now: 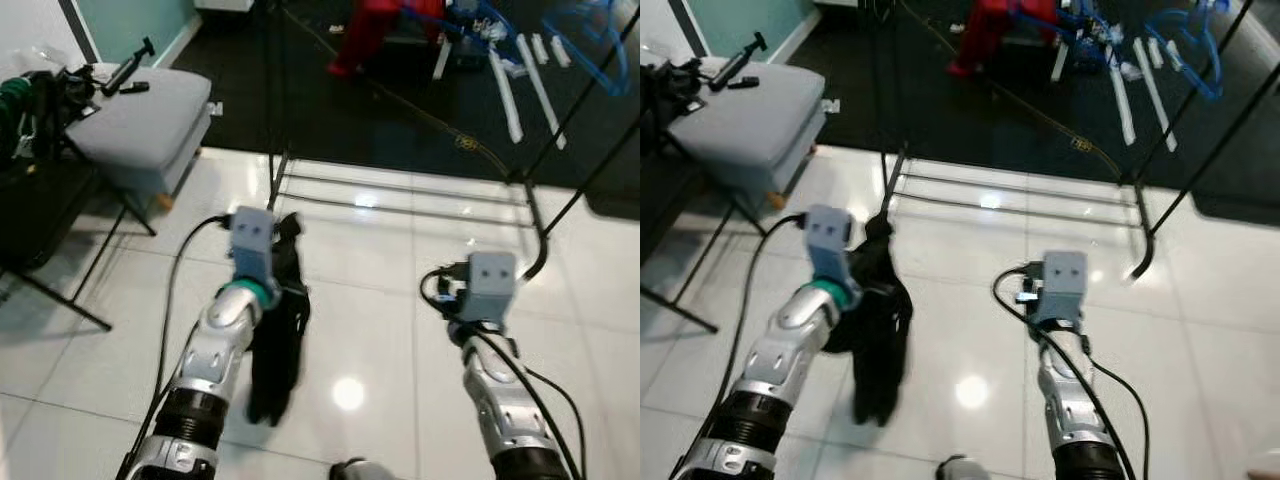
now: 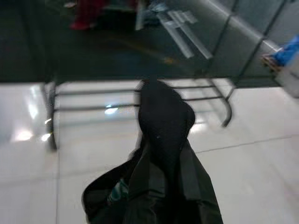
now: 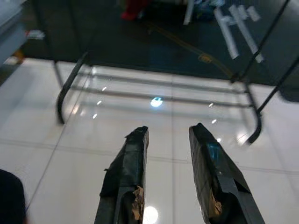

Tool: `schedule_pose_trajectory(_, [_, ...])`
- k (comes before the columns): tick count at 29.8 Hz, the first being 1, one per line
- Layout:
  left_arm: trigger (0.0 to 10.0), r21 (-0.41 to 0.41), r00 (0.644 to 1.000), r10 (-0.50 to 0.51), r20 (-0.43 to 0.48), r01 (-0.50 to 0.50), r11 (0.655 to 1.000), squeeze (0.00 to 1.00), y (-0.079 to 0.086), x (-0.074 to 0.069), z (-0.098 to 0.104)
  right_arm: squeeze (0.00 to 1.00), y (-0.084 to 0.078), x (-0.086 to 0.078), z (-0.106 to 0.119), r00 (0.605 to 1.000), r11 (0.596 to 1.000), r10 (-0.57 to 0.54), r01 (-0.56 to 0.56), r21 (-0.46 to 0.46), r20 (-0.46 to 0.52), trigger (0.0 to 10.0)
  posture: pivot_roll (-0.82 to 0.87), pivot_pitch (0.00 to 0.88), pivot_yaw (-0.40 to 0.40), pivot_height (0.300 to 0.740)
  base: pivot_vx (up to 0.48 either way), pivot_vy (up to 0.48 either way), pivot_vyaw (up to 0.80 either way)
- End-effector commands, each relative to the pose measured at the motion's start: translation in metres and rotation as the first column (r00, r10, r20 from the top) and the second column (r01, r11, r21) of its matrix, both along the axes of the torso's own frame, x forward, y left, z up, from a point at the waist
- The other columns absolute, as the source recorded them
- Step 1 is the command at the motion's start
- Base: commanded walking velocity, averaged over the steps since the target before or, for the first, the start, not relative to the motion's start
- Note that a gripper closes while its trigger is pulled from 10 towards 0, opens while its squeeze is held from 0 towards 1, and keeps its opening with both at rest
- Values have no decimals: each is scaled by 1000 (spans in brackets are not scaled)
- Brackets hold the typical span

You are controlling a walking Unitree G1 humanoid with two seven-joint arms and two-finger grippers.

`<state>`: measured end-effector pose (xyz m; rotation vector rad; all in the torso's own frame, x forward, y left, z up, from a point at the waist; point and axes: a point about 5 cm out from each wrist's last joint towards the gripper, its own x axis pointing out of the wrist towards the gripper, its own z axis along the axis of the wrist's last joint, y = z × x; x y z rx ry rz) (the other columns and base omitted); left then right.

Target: Hang hanger

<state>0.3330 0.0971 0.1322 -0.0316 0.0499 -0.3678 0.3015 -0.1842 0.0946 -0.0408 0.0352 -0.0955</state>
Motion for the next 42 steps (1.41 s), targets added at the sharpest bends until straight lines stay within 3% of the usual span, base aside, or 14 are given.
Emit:
schedule_pose_trajectory(1, [10000,-5,1000,15,-14,-15,1000,0,7,-1,-5,0,5,-4,-6,1000,1000,9,-9,19,-16,10000,-89,40,33,740,349,0,-800])
schedule_pose_trajectory(6, [10000,-1,1000,8,-11,-8,1000,0,6,0,-4,0,6,-6,-8,1000,1000,7,-6,31,-13,10000,-93,35,38,740,352,0,-800])
schedule_pose_trajectory(24, [10000,-1,1000,2,-9,-2,1000,0,4,1,-3,0,0,-5,-4,1000,999,-24,23,32,8,10000,-93,40,35,740,353,0,0])
schedule_pose_trajectory(34, [10000,-1,1000,3,-9,-3,1000,0,5,0,-4,0,-7,-2,3,998,999,-39,38,28,40,10000,-97,44,35,740,359,0,-800])
schedule_pose_trajectory(42, [10000,-6,1000,-5,-7,5,1000,0,3,-1,-4,0,-7,-2,3,998,999,-41,40,31,43,10000,-99,46,35,740,363,0,0])
